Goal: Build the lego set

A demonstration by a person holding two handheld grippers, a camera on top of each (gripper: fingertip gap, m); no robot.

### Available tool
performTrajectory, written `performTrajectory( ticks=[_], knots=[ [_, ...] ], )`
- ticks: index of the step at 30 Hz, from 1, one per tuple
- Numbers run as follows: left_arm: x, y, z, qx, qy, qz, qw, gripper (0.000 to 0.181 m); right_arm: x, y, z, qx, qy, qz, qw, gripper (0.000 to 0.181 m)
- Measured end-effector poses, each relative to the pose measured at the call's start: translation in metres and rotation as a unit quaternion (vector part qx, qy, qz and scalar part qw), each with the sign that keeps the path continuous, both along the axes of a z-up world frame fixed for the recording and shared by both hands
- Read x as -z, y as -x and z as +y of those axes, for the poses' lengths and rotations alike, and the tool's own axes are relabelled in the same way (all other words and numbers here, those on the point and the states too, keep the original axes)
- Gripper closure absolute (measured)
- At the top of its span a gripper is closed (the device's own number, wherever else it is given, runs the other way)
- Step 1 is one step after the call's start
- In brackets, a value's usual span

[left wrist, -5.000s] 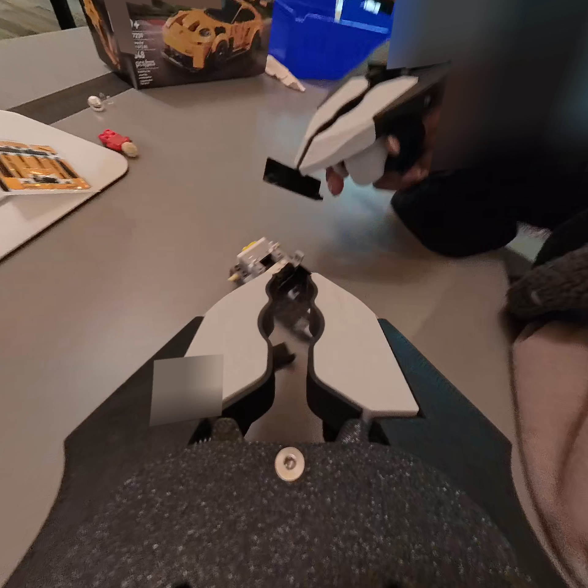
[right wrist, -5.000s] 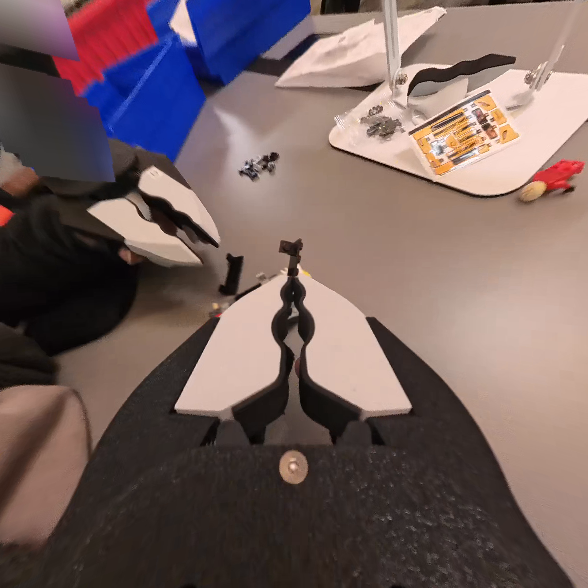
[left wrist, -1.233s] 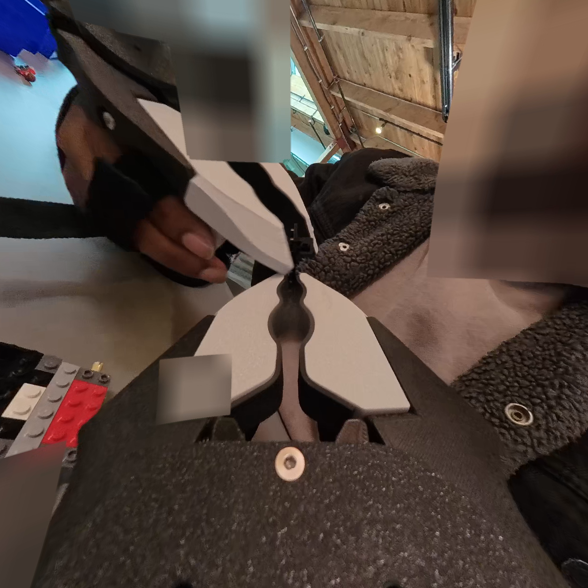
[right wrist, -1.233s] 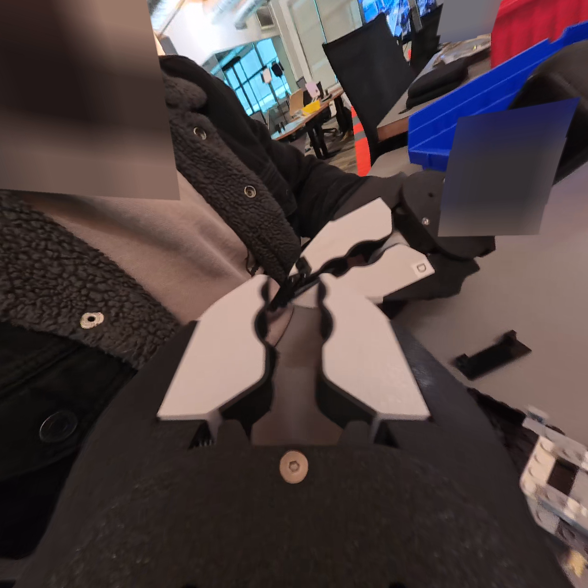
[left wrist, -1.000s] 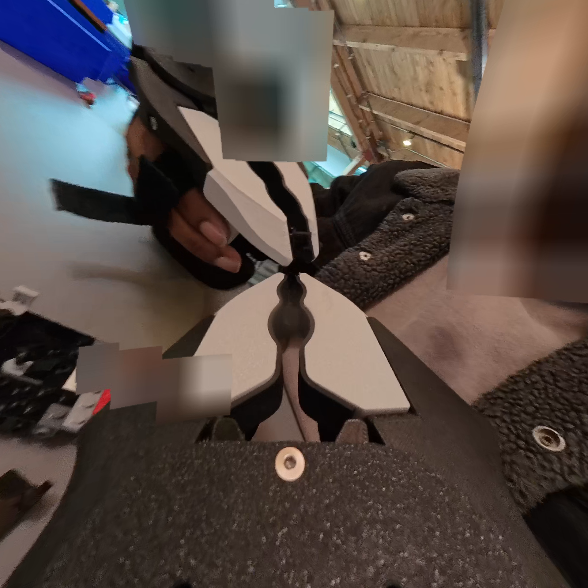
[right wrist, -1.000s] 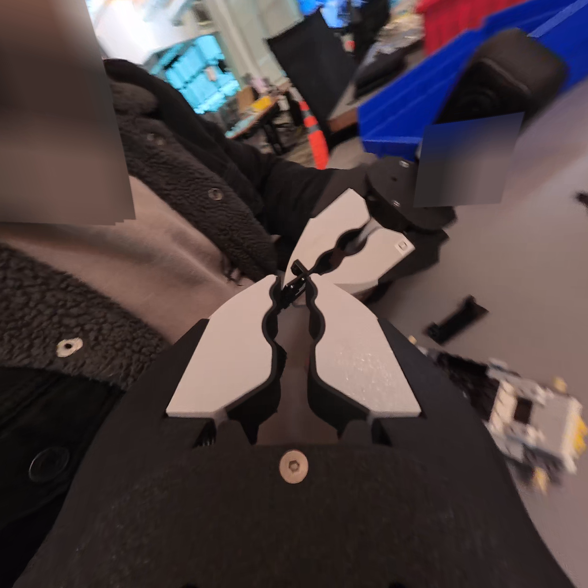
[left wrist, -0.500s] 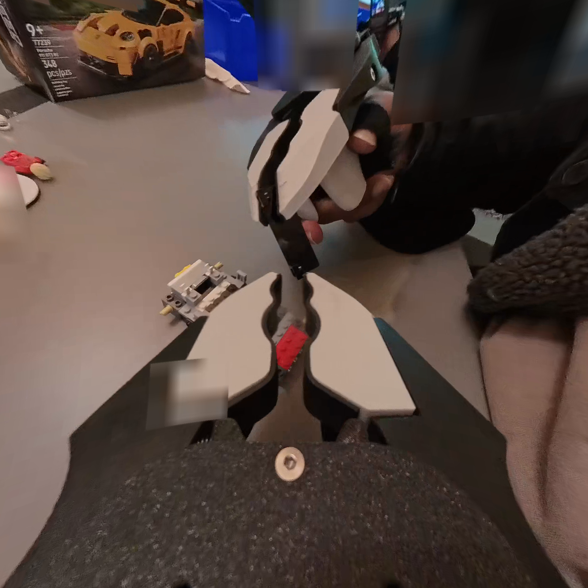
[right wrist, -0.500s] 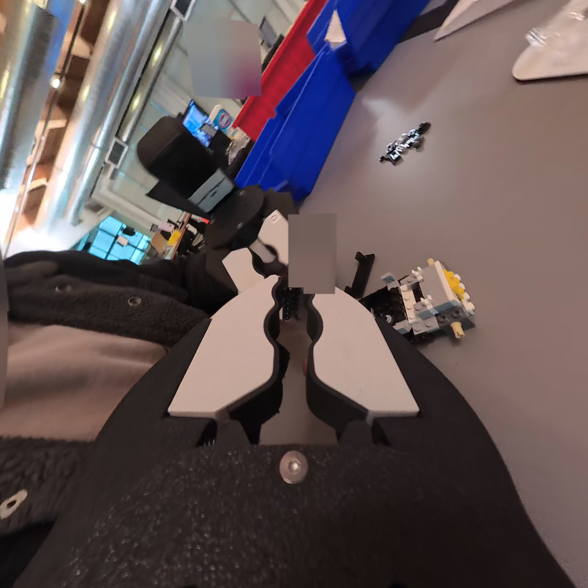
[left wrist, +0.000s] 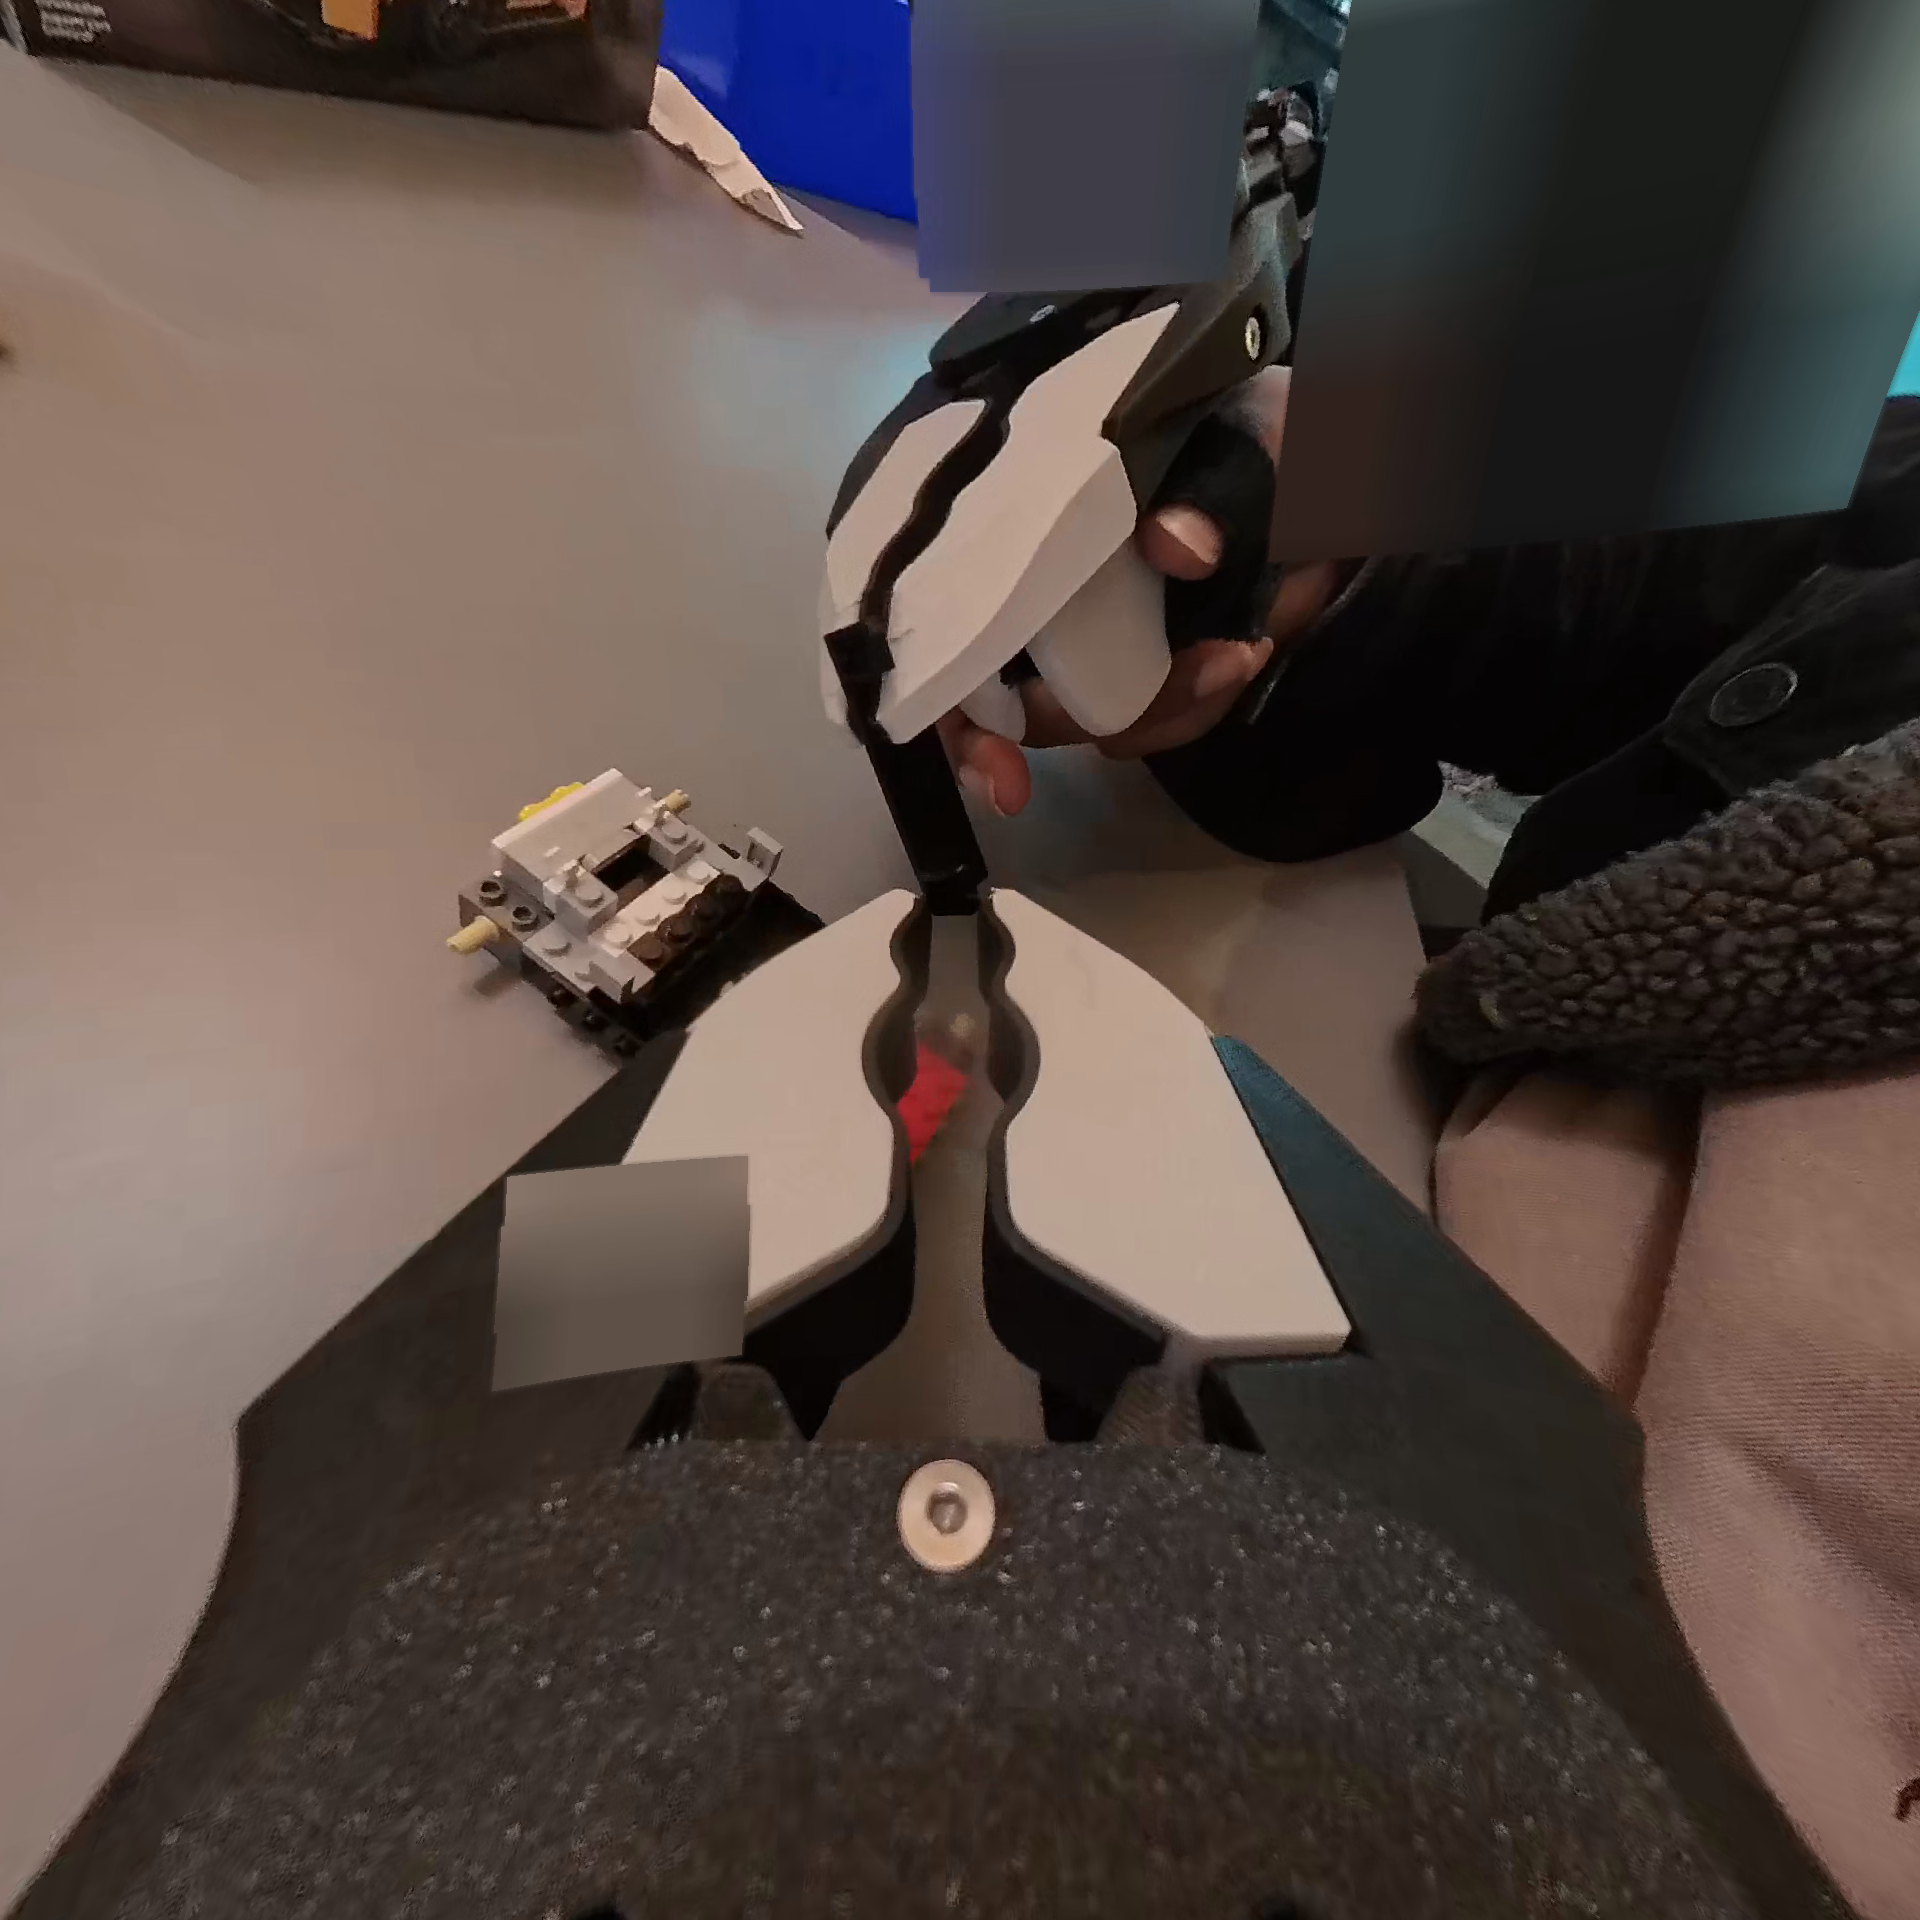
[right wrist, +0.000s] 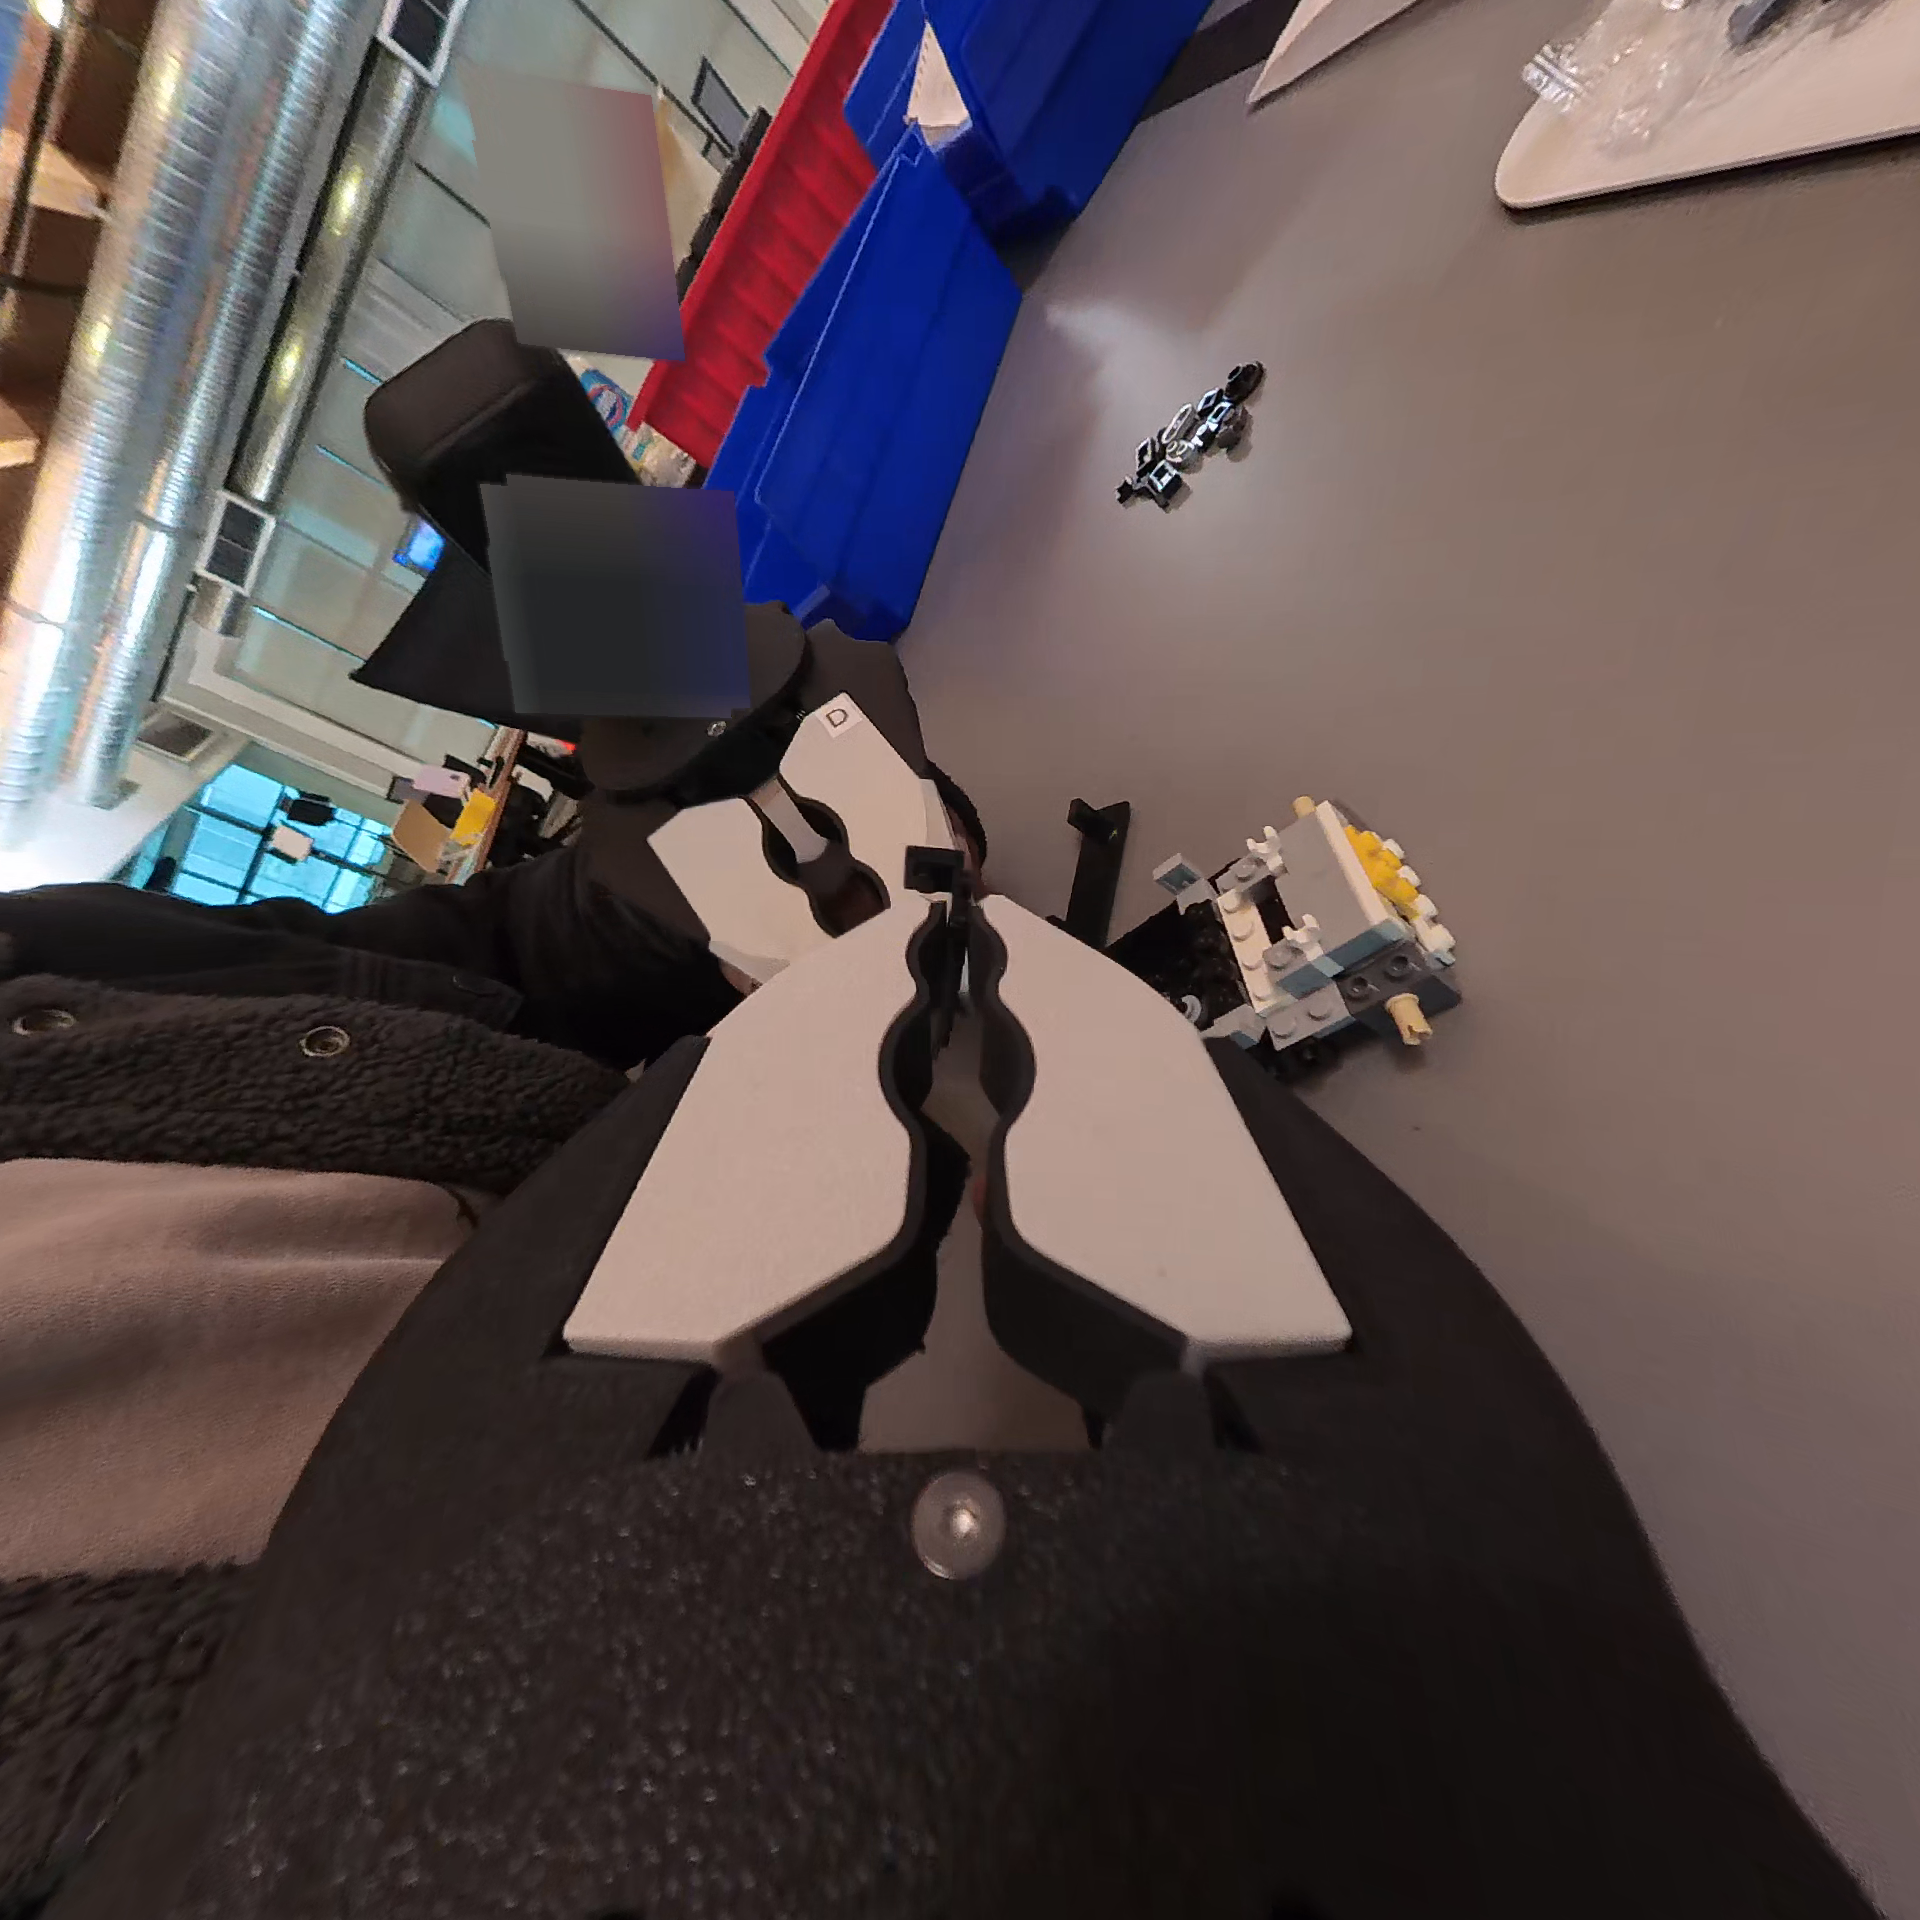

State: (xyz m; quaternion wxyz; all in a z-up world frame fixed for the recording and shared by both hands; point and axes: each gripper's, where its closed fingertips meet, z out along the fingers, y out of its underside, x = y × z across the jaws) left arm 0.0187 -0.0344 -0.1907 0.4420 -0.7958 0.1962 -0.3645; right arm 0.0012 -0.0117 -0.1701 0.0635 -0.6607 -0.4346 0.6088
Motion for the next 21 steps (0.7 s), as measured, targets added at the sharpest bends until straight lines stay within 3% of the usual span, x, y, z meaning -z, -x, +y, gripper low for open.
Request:
performTrajectory(
  ticks=[8, 15, 19, 21],
  knots=[
    [-0.014, -0.001, -0.004, 0.023, 0.047, -0.126, 0.991, 0.174, 0.001, -0.002, -0.005, -0.022, -0.045, 0.009, 0.999, 0.164],
    [-0.019, -0.002, -0.006, 0.034, 0.069, -0.180, 0.981, 0.175, -0.001, -0.006, -0.007, -0.031, -0.052, 0.013, 0.998, 0.162],
    [-0.025, -0.001, -0.007, 0.040, 0.072, -0.211, 0.974, 0.175, -0.017, -0.010, 0.003, -0.029, -0.073, 0.053, 0.996, 0.157],
    [-0.028, 0.000, -0.007, 0.043, 0.077, -0.230, 0.969, 0.175, -0.025, -0.015, 0.008, -0.033, -0.125, 0.079, 0.988, 0.157]
  ],
)
